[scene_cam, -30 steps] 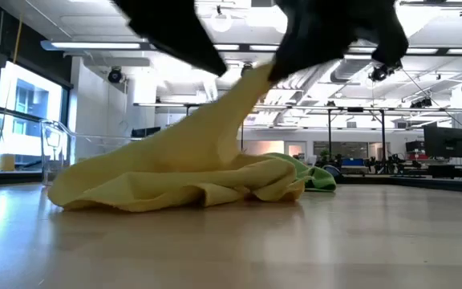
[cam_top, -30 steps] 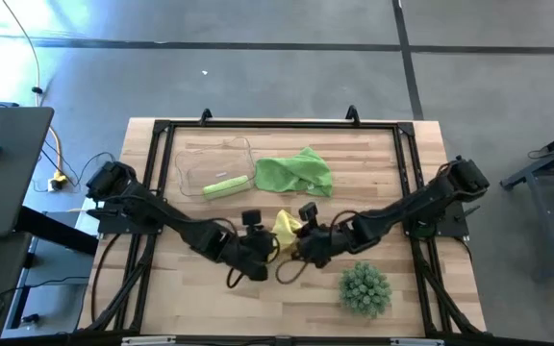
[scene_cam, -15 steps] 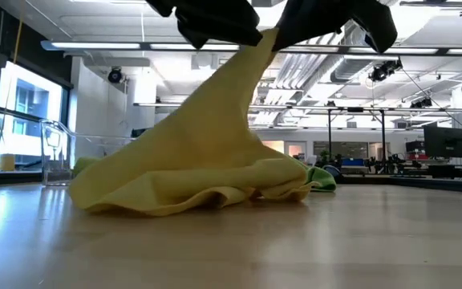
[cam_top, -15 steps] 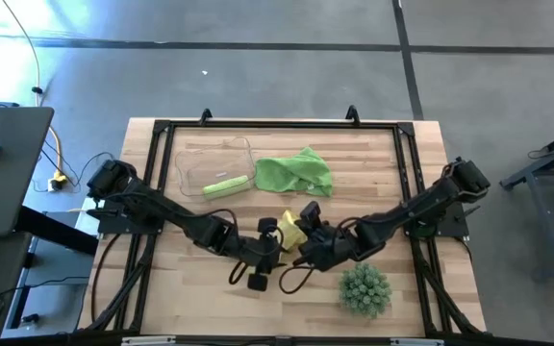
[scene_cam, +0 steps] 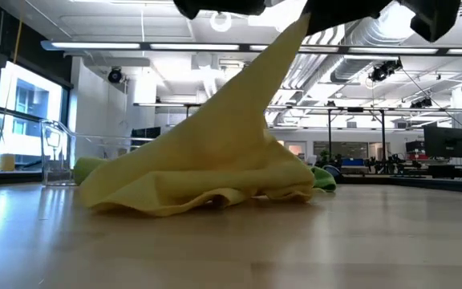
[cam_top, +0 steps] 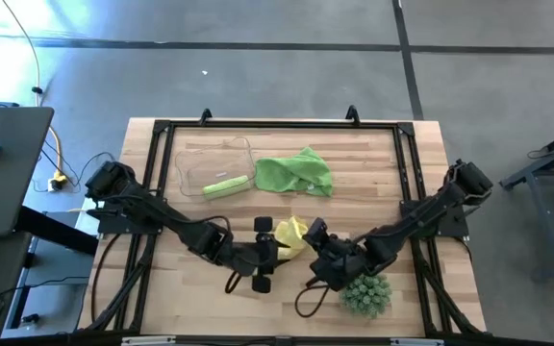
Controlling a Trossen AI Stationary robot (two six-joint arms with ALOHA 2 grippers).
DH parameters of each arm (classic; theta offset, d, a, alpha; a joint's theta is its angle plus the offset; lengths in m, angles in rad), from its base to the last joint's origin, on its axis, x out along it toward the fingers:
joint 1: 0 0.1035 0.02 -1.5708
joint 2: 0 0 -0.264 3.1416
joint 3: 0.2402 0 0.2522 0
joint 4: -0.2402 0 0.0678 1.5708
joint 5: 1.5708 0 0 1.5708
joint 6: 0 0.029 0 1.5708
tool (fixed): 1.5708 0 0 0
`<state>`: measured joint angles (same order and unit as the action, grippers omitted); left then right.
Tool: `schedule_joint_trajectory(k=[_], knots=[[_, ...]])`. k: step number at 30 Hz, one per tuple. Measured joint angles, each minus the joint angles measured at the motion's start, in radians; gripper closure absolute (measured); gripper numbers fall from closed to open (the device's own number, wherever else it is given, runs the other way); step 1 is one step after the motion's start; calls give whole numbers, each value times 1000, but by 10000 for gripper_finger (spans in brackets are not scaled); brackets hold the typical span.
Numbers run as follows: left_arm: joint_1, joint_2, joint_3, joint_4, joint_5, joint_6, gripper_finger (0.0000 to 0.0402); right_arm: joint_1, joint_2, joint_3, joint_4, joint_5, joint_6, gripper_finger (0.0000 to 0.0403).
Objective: Roll microfiber towels into tight, uniform cylinder then place into a basket
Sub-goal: Fold the yellow towel
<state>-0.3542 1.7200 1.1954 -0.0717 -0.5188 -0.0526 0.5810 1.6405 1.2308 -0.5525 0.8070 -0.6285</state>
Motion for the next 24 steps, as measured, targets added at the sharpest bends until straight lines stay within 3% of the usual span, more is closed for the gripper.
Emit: schedule_joint_trajectory(k=[9,14,17,24], knots=[[67,44,-2,60,152,38,261,22,0,0,108,27,-49,403],[71,49,-2,38,403,46,261,24,0,0,94,122,-90,403],[56,49,-2,0,502,46,261,20,0,0,73,137,-100,403],[30,69,-1,-108,530,25,261,-1,0,0,74,140,-54,403]])
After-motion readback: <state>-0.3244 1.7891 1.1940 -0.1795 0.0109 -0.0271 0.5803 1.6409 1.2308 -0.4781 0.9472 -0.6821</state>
